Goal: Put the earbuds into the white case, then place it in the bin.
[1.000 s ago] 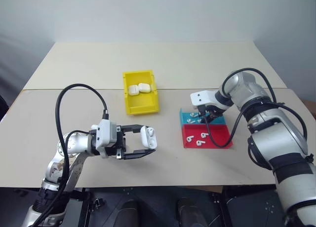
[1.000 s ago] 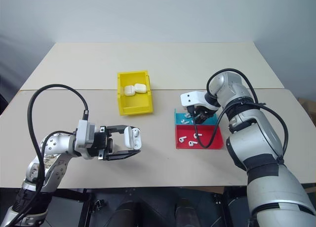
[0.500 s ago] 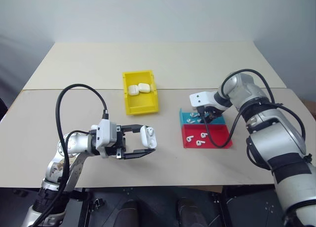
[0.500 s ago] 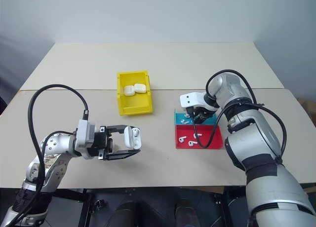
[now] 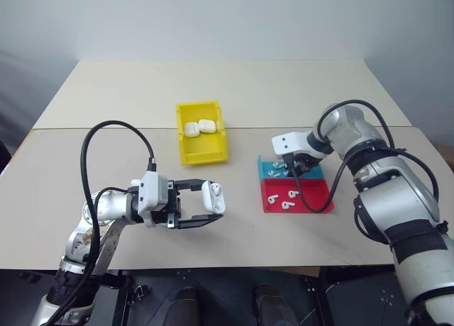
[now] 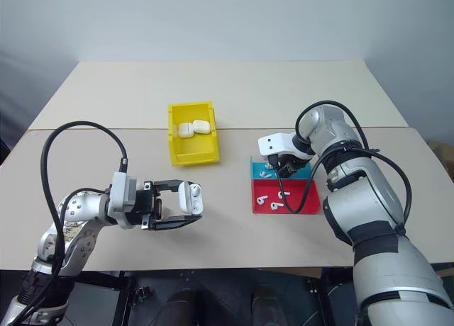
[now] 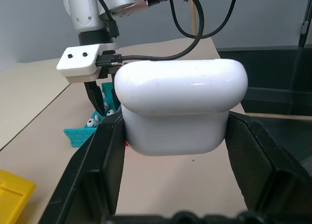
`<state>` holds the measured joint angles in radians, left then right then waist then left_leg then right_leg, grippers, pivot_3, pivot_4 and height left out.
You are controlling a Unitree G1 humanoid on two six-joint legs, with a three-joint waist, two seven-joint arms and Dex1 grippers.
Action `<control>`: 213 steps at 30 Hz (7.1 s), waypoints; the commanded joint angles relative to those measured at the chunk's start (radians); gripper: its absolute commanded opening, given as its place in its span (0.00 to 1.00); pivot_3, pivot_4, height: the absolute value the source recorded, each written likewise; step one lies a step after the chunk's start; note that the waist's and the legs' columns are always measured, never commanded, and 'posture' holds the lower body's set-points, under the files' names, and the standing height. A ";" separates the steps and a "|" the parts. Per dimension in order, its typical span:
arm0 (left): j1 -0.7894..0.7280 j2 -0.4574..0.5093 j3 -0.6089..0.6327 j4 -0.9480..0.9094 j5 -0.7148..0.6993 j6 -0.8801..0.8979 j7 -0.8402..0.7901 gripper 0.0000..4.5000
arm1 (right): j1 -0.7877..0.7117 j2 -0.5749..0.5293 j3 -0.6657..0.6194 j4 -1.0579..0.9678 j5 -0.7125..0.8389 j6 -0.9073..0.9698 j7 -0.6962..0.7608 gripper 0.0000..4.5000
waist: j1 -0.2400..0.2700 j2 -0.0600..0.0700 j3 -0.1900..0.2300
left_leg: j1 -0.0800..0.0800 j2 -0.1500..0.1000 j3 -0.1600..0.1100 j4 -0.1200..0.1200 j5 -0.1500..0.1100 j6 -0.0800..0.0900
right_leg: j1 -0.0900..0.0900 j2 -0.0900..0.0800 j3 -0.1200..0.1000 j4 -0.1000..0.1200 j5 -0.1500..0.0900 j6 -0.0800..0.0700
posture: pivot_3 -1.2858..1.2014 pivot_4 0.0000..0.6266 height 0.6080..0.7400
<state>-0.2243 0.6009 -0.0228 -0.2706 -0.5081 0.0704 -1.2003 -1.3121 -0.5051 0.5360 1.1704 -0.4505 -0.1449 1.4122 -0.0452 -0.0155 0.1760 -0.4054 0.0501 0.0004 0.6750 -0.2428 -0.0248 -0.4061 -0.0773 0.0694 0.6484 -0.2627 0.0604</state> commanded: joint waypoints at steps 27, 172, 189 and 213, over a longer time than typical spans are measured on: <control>-0.018 0.002 -0.006 -0.013 -0.003 -0.008 -0.006 0.62 | -0.001 -0.018 -0.018 -0.025 -0.003 -0.030 -0.001 0.14 | 0.000 0.000 0.000 | 0.000 0.000 0.000 0.000 0.000 0.000 | 0.000 0.000 0.000 0.000 0.000 0.000 | 0.52 0.24 1.00; -0.404 -0.318 -0.139 0.299 0.062 -0.064 -0.032 0.62 | 0.464 -0.388 -0.447 -1.789 1.288 0.988 -0.613 0.01 | 0.032 -0.001 0.000 | -0.003 -0.001 -0.003 0.002 0.000 0.000 | 0.002 0.000 -0.001 -0.002 0.000 0.001 | 0.52 0.24 1.00; -0.391 -0.310 -0.126 0.267 0.049 -0.062 -0.036 0.62 | 0.547 -0.491 -0.392 -1.804 1.050 0.905 -0.466 0.01 | 0.032 -0.001 0.000 | -0.002 -0.001 -0.003 0.002 0.000 0.000 | 0.002 0.000 -0.001 -0.002 0.000 0.001 | 0.52 0.24 1.00; -0.376 -0.297 -0.118 0.266 0.050 -0.065 -0.036 0.62 | 0.553 -0.543 -0.604 -1.693 1.090 0.871 -0.375 0.01 | 0.031 -0.001 0.000 | -0.002 -0.001 -0.003 0.003 0.000 0.000 | 0.002 0.000 -0.001 -0.002 0.000 0.001 | 0.52 0.24 1.00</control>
<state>-0.5856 0.3058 -0.1526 0.0298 -0.4432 0.0242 -1.2380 -0.7414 -1.0323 -0.0005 -0.5290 0.6112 0.7239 1.0254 -0.0139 -0.0165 0.1761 -0.4073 0.0492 -0.0023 0.6774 -0.2429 -0.0244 -0.4041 -0.0772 0.0685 0.6463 -0.2625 0.0615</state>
